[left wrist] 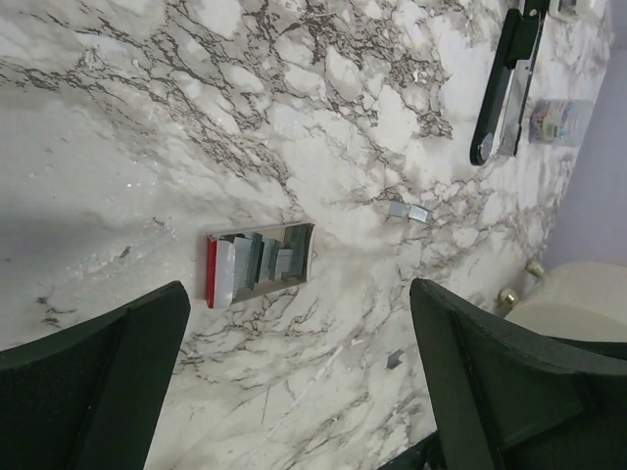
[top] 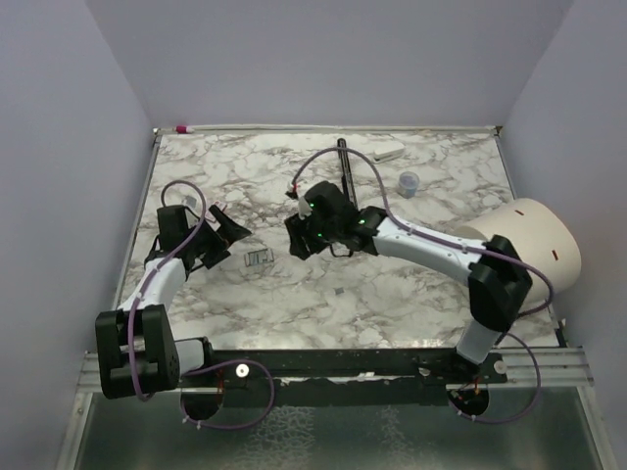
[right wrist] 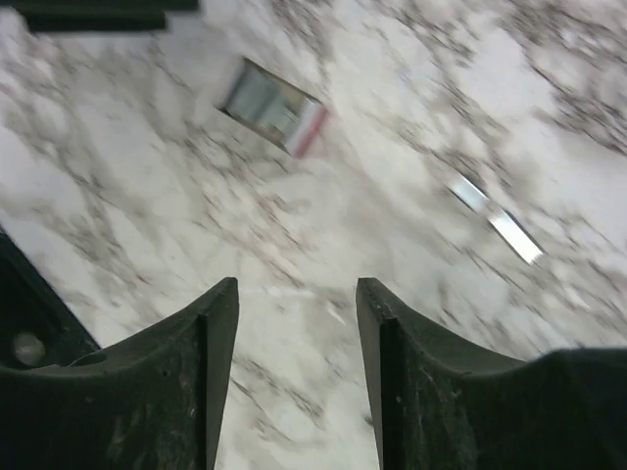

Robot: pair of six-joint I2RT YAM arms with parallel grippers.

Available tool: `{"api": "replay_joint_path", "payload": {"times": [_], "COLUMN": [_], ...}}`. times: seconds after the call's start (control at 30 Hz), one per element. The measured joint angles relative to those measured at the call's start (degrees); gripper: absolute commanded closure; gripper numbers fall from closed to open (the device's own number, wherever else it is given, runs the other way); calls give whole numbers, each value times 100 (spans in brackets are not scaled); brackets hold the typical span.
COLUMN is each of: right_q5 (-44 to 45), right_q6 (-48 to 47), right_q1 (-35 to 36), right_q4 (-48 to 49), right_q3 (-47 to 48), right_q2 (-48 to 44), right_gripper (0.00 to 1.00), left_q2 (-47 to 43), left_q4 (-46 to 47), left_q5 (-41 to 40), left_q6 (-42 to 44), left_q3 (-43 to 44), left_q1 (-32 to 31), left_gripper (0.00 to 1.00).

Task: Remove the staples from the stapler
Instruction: Adjust the staple in the staple box, then adjust the staple at the center of the board.

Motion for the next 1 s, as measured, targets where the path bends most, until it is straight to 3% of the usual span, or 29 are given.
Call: {"api": "replay_joint_path", "payload": {"times": [0.17, 0.37, 0.47, 0.67, 1.0], "right_q5": [350, 293, 101, -260, -282], "right_q6": [-570, -605, -466, -188, -107], "right_q1": [-671, -2157, -2273, -2459, -2520], "right_q4": [-42, 140, 365, 973, 1266], "right_q3": [-1462, -2861, -3281, -4048, -4415], "right_q2": [-1252, -2072, -2426, -3432, -4024], "right_gripper": [44, 38, 37, 36, 36], "left_q2": [-199, 284, 942, 2273, 3362], "left_q4": [-354, -693, -846, -1491, -2079], "left_q5": [-365, -1231, -1462, -1845, -1996], "left_q6": [411, 898, 1340, 2568, 4631], "left_q3": [201, 1423, 2105, 3423, 4339], "left_q1": [-240, -2306, -3058, -3919, -4411], "left_gripper": [4, 8, 11, 18, 18]}}
